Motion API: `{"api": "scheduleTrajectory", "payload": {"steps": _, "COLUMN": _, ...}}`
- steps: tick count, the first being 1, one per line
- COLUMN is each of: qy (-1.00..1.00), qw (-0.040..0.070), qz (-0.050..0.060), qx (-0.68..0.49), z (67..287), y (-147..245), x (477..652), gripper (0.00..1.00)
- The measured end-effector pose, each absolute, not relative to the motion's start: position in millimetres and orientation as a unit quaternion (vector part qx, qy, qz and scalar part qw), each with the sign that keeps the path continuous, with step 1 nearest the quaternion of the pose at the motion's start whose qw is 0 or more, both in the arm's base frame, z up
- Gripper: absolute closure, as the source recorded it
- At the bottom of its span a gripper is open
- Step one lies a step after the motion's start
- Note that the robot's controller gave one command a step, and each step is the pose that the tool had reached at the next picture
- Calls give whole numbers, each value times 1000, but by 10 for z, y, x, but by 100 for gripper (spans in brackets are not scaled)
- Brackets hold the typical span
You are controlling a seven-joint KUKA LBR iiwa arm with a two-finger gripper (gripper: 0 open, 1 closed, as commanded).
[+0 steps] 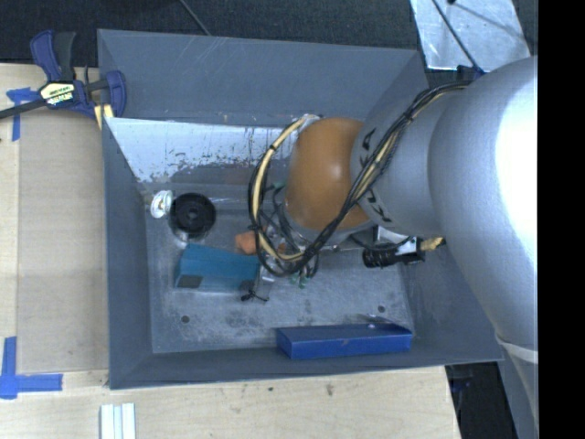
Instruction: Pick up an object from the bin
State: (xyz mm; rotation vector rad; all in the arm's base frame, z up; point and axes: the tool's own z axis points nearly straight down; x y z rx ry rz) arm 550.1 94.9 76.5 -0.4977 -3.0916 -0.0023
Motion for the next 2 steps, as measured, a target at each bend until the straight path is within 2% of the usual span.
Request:
{"api": "scheduleTrajectory", "payload": {"steps": 1, "qy": -987, "qw": 5, "qz": -1, "qx": -159, "z": 765, "y": 949, "x": 5501, "gripper": 100}}
{"api": "scheduleTrajectory", "payload": {"steps": 2, "qy": -987, "qw": 0, "qz": 0, "qx": -159, "z": 1257, "y": 973, "x": 5641, "gripper": 100}}
